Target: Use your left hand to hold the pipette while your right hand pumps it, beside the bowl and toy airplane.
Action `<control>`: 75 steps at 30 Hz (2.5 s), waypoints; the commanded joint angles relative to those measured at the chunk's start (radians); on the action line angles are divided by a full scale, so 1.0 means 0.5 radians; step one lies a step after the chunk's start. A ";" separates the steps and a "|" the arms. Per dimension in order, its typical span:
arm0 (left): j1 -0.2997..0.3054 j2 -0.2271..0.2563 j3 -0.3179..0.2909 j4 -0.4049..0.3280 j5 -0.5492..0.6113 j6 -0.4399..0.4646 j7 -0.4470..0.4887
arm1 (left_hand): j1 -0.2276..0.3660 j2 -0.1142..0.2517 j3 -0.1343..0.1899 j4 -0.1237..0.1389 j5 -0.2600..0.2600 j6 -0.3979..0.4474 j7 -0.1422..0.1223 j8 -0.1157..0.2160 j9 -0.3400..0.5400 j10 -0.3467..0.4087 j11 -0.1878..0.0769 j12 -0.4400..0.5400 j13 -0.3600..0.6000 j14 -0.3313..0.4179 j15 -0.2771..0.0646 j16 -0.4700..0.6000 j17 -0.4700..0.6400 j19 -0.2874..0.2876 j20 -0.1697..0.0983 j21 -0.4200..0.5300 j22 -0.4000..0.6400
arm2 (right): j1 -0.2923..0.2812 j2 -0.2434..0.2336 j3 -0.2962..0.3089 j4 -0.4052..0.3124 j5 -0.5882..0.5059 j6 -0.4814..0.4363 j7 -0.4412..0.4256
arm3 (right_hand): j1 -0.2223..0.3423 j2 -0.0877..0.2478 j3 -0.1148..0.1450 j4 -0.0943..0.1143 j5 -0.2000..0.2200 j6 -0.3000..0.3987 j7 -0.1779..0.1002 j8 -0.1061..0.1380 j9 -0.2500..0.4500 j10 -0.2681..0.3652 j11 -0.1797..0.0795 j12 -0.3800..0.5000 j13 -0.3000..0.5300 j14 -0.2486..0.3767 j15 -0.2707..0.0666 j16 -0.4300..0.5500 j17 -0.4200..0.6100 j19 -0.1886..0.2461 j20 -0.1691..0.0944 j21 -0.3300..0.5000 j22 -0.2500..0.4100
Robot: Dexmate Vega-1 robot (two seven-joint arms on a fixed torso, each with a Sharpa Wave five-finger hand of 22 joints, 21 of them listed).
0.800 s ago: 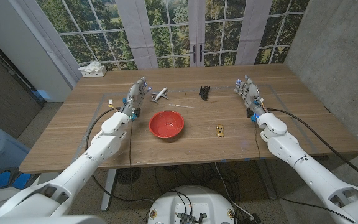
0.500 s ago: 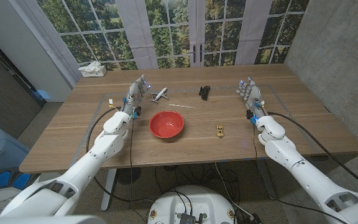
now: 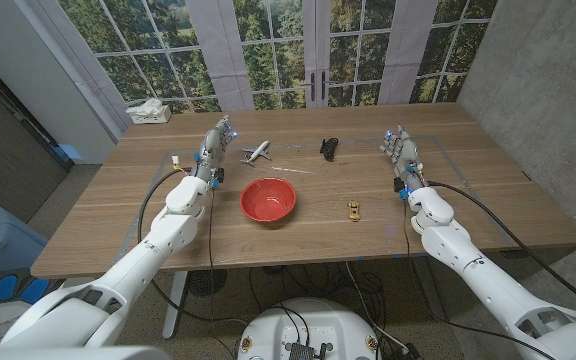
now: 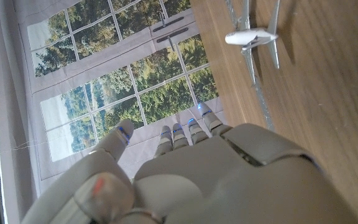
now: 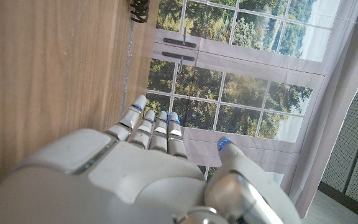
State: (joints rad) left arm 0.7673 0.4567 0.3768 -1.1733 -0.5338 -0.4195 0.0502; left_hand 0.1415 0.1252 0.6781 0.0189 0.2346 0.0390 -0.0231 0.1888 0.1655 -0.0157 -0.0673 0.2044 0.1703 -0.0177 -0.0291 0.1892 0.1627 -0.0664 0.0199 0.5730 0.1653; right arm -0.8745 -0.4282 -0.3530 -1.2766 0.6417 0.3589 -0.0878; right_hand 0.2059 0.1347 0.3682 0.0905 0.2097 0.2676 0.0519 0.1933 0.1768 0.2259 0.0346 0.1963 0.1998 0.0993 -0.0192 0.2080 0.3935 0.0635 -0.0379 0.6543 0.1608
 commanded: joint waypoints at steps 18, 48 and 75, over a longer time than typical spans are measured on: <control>0.019 0.329 0.128 -0.486 0.802 0.358 0.538 | 0.064 0.005 0.010 -0.151 -0.057 0.162 -0.009 0.010 0.014 0.142 0.020 0.006 0.009 0.218 0.063 0.009 0.008 0.257 0.111 -0.004 0.015 | -0.106 -0.010 -0.019 -0.121 -0.093 0.056 -0.106 | 0.072 0.006 0.022 -0.106 -0.031 0.032 0.028 0.005 0.009 0.042 0.039 0.021 0.003 0.055 0.037 0.035 -0.030 0.070 0.030 -0.046 0.008; -0.088 0.539 0.277 -0.817 1.398 0.762 0.541 | 0.088 -0.033 -0.007 -0.238 -0.082 0.201 -0.030 0.003 0.016 0.187 -0.011 0.001 0.010 0.222 0.038 -0.012 0.005 0.268 0.101 -0.036 0.016 | -0.130 -0.013 -0.028 -0.132 -0.118 0.097 -0.085 | 0.080 0.013 0.025 -0.141 -0.048 0.039 0.040 0.003 0.010 0.048 0.045 0.019 0.003 0.058 0.045 0.045 -0.039 0.089 0.038 -0.085 0.009; -0.236 0.721 0.449 -1.208 1.857 1.287 0.142 | 0.195 -0.090 -0.024 -0.396 -0.115 0.355 -0.119 0.025 0.020 0.301 -0.064 -0.001 0.015 0.330 -0.021 -0.002 0.010 0.324 0.105 -0.101 0.015 | -0.277 -0.064 0.022 -0.289 -0.101 0.099 -0.149 | 0.070 0.016 0.020 -0.160 -0.056 0.055 0.053 0.005 0.011 0.063 0.059 0.021 0.004 0.050 0.055 0.050 -0.046 0.102 0.049 -0.125 0.011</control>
State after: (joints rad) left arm 0.6794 0.7774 0.5616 -1.6866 0.2883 0.1093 0.2094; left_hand 0.2231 0.0816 0.6622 -0.1677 0.1807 0.2097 -0.0698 0.1928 0.1699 0.1268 -0.1000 0.2043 0.1749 0.1396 -0.0357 0.1848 0.1656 0.0864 0.0696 0.5279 0.1701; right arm -0.9782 -0.4473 -0.3535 -1.3822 0.5945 0.4039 -0.1426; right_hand 0.2384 0.1412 0.3755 0.0150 0.1848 0.2910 0.0713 0.1932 0.1790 0.2501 0.0591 0.2003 0.2002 0.1199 0.0018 0.2261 0.3710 0.1089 -0.0124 0.5953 0.1604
